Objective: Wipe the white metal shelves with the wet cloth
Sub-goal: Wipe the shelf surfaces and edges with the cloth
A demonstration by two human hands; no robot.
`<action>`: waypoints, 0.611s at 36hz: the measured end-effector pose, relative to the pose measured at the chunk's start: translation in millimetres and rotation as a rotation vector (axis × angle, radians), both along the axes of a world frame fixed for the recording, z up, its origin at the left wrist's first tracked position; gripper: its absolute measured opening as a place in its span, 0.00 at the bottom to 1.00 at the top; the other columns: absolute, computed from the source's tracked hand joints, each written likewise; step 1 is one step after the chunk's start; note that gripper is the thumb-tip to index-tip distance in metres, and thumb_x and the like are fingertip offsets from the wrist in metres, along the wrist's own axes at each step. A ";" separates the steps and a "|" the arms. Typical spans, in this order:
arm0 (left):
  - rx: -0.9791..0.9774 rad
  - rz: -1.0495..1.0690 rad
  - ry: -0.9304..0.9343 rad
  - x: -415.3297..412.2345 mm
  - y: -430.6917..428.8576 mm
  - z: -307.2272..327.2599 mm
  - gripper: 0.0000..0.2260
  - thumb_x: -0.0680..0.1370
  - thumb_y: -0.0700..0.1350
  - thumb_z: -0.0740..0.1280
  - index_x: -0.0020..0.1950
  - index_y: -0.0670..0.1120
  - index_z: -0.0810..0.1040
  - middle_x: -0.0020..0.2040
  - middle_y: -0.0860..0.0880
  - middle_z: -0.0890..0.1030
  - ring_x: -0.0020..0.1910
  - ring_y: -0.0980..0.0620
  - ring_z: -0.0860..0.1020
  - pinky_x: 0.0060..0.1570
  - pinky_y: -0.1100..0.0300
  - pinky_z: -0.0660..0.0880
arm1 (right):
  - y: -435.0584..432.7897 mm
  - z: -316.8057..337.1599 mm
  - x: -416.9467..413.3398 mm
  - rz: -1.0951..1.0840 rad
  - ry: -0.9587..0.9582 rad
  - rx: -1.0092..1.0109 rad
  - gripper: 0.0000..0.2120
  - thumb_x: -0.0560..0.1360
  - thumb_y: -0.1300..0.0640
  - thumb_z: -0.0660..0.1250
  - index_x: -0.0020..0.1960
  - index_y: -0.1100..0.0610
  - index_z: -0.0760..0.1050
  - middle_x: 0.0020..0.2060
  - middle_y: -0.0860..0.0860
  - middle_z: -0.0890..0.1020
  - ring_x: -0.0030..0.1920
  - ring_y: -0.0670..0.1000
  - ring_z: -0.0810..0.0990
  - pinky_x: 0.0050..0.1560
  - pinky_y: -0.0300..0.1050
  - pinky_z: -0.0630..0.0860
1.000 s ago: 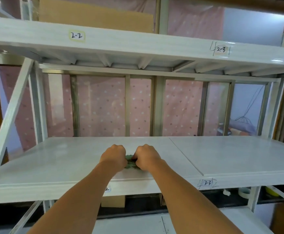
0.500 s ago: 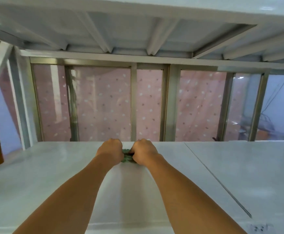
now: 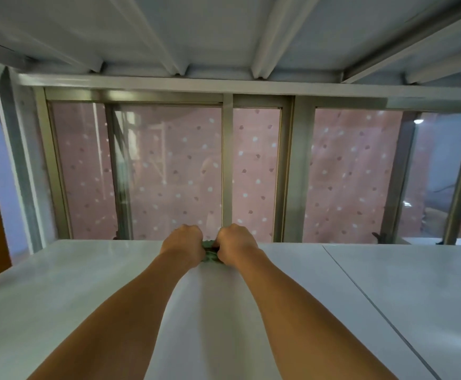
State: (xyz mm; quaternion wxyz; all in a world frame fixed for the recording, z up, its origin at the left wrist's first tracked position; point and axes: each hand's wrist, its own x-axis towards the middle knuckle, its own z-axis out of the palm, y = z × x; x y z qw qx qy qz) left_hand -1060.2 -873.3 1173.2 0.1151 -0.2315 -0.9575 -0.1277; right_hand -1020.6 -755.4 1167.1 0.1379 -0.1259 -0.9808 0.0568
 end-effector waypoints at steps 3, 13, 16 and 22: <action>-0.013 -0.010 0.000 1.6 -2.3 2.1 0.06 0.75 0.40 0.67 0.40 0.45 0.71 0.39 0.47 0.72 0.41 0.46 0.74 0.40 0.56 0.72 | -3.3 0.8 -0.6 -0.009 0.008 0.000 0.11 0.77 0.59 0.68 0.57 0.60 0.81 0.49 0.59 0.81 0.49 0.59 0.81 0.49 0.47 0.78; -0.026 0.020 -0.017 0.3 -46.6 6.9 0.03 0.75 0.41 0.67 0.42 0.45 0.74 0.45 0.44 0.79 0.47 0.44 0.80 0.44 0.55 0.77 | -48.0 3.6 1.2 0.039 0.013 0.004 0.11 0.76 0.58 0.69 0.56 0.62 0.81 0.52 0.61 0.81 0.52 0.60 0.81 0.52 0.48 0.78; -0.006 0.028 -0.030 6.3 -67.5 6.6 0.02 0.75 0.41 0.68 0.45 0.44 0.75 0.49 0.42 0.80 0.47 0.44 0.79 0.45 0.54 0.78 | -66.6 3.0 4.8 0.042 0.014 -0.013 0.11 0.76 0.58 0.68 0.57 0.61 0.81 0.52 0.60 0.80 0.51 0.60 0.81 0.49 0.46 0.76; -0.017 0.013 -0.031 22.0 -102.6 1.9 0.10 0.75 0.41 0.67 0.56 0.41 0.77 0.54 0.42 0.79 0.53 0.42 0.79 0.50 0.53 0.78 | -103.6 0.6 29.2 0.003 0.023 -0.023 0.12 0.75 0.59 0.67 0.57 0.60 0.81 0.51 0.59 0.81 0.51 0.59 0.81 0.47 0.46 0.76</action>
